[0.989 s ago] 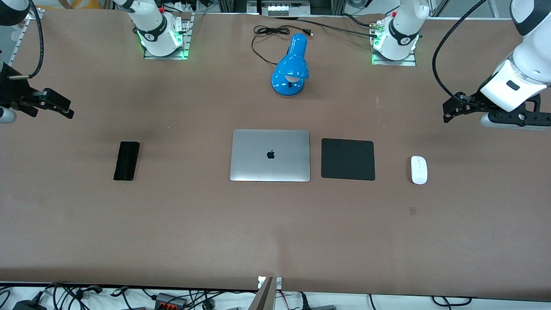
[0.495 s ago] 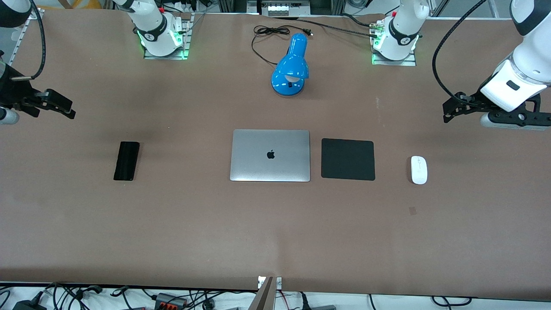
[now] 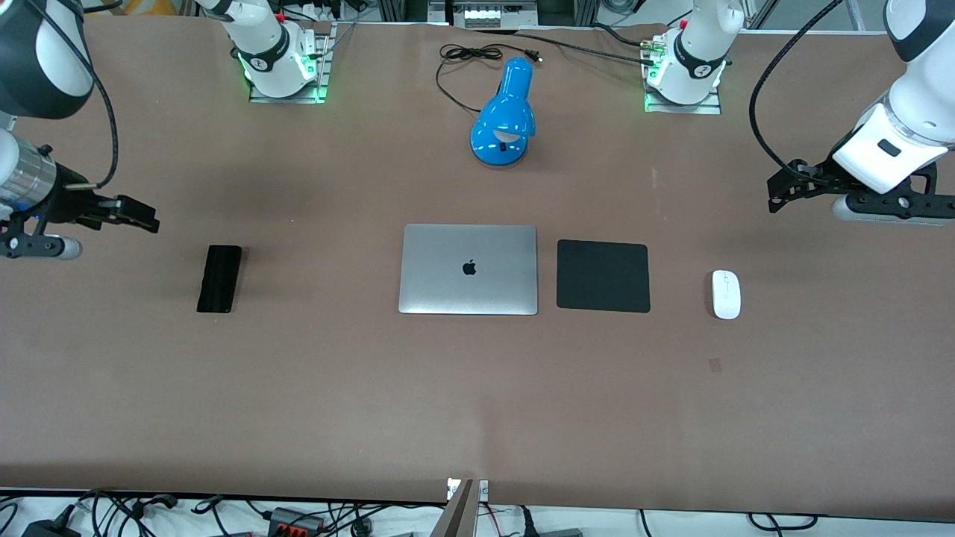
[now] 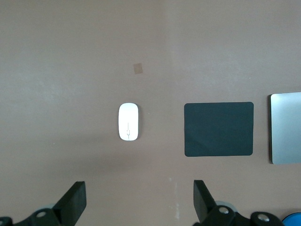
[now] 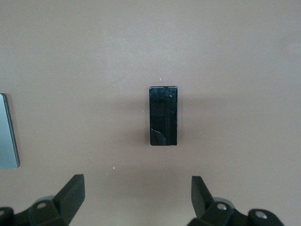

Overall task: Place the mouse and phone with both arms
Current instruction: 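Lower the right gripper to the phone while the left gripper reaches the mouse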

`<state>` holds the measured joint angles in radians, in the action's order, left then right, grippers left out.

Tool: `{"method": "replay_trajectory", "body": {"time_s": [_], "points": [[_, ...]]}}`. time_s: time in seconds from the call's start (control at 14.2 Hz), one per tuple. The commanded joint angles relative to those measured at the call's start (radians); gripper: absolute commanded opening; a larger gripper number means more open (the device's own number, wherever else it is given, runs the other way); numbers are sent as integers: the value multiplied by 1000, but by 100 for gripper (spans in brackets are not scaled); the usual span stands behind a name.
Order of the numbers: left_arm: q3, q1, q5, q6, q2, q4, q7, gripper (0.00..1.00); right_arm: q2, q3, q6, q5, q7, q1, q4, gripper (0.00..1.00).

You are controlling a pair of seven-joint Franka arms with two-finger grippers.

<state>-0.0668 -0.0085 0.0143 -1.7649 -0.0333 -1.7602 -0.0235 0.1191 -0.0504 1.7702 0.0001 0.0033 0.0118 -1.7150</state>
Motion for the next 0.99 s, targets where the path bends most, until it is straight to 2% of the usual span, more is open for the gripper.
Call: {"method": "replay_trajectory", "body": {"time_s": [0.0, 0.14, 0.28, 0.49, 0.64, 0.92], "points": [[-2, 2, 16, 15, -5, 8, -1, 100, 49, 3, 34, -18, 7, 4, 9, 100], [-2, 2, 15, 25, -4, 4, -12, 100, 106, -2, 61, -25, 12, -3, 9, 100], [-4, 2, 15, 115, 22, 7, -27, 100, 177, -5, 116, -34, 12, -9, 8, 100], [4, 7, 16, 111, 162, 4, -26, 100, 266, -8, 176, -32, 12, -25, 8, 100], [7, 42, 18, -5, 234, -10, -24, 100, 327, -8, 215, -32, 11, -29, 9, 100], [8, 70, 29, -360, 374, -88, 33, 100, 422, -8, 245, -66, 10, -36, 5, 100]]}}
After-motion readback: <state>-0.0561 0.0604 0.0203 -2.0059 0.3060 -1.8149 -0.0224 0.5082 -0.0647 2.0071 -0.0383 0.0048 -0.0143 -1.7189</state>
